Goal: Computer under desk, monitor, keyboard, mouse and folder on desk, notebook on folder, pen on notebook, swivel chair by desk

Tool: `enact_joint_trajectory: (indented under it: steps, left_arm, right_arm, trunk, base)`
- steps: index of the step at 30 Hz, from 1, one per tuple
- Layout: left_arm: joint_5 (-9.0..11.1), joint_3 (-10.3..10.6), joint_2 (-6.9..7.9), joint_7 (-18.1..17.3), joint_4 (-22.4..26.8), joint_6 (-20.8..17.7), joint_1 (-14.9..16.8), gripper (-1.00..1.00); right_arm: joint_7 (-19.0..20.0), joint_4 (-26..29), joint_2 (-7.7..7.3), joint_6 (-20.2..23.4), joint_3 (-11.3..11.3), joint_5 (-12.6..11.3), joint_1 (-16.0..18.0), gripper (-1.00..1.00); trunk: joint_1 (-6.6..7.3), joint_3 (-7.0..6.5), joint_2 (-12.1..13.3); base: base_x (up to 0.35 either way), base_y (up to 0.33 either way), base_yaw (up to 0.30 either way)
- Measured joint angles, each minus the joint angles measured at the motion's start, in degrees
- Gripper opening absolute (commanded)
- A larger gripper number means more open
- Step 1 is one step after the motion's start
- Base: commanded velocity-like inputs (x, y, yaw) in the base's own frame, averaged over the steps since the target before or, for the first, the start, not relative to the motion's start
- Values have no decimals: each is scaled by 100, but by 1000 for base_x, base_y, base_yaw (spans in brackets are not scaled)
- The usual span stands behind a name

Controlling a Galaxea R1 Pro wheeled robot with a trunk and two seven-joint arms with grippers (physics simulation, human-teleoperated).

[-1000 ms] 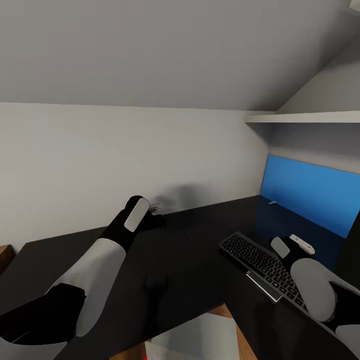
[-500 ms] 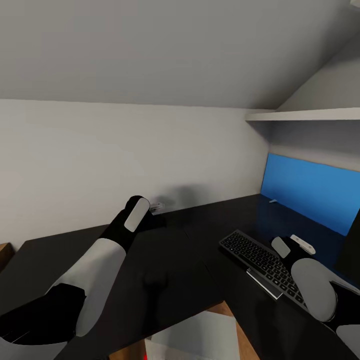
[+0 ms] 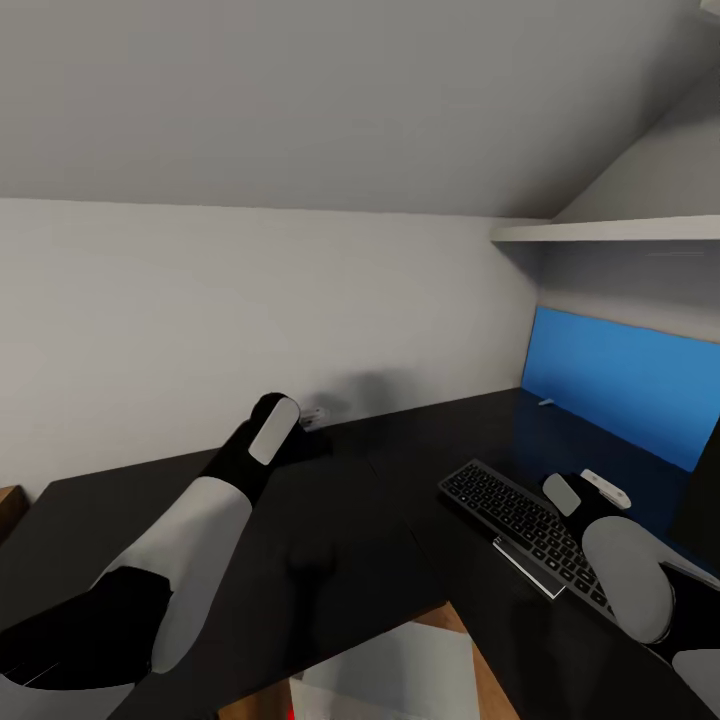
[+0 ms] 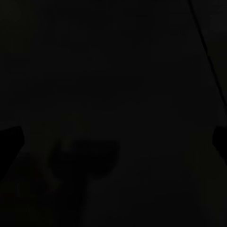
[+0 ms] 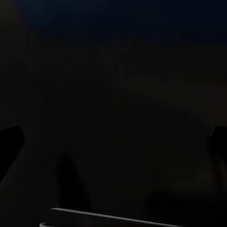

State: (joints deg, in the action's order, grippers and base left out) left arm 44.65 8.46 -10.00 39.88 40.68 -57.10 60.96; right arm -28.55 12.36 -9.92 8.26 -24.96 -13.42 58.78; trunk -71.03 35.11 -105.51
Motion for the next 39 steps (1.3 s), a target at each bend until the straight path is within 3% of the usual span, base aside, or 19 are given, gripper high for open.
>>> enact_joint_trajectory:
  steps: [39]
  left_arm:
    - [0, -1, 0, -27, -84, 5, 0, 100]
  right_arm:
    - [21, 1, 29, -8, 6, -4, 0, 100]
  trunk:
    - [0, 0, 0]
  base:
    - [-15, 11, 0]
